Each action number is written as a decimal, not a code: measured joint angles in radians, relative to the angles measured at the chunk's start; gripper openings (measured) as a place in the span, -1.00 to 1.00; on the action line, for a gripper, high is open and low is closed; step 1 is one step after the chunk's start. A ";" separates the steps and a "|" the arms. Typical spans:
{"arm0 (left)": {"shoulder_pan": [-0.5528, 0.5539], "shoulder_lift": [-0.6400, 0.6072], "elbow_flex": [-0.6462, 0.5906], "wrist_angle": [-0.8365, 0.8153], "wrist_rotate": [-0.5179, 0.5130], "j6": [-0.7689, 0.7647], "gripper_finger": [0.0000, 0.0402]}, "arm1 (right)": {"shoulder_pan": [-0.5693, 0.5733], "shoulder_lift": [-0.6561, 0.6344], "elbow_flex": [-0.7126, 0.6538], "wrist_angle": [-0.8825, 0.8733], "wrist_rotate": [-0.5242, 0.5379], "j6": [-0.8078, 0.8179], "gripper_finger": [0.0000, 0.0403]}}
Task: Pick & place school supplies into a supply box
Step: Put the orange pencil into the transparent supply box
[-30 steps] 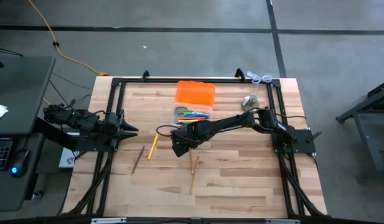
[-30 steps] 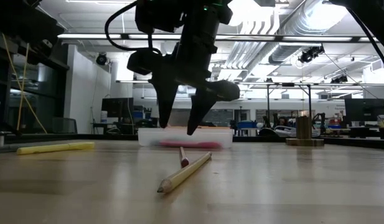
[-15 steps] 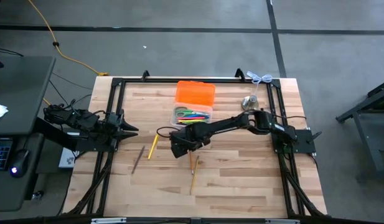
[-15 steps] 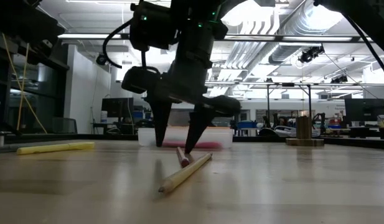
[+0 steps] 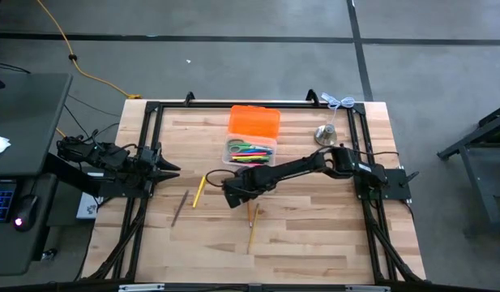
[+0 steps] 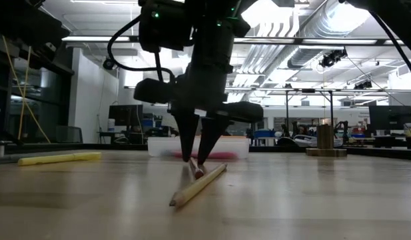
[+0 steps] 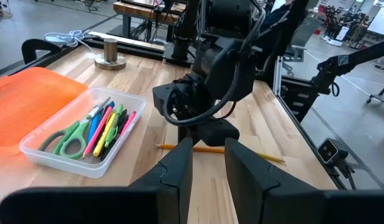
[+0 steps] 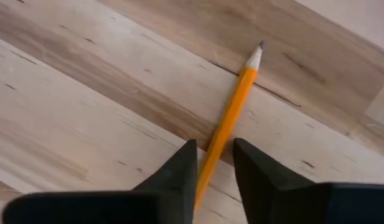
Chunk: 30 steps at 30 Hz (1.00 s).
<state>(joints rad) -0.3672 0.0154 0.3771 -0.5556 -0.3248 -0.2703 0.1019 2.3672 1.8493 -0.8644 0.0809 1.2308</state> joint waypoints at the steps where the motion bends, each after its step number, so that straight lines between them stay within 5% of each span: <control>1: 0.000 0.000 0.000 0.000 0.000 0.000 -0.39 | 0.003 0.000 0.000 -0.001 0.004 0.000 -0.66; 10: 0.000 0.000 0.000 0.000 -0.002 -0.005 -0.39 | 0.012 0.000 -0.001 -0.007 0.078 0.026 -0.98; 30: 0.000 0.000 0.000 0.000 -0.002 -0.023 -0.39 | 0.010 -0.039 -0.002 0.078 0.102 0.010 -0.99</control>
<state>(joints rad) -0.3669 0.0154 0.3771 -0.5558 -0.3267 -0.2932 0.1116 2.3280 1.8473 -0.7865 0.1829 1.2406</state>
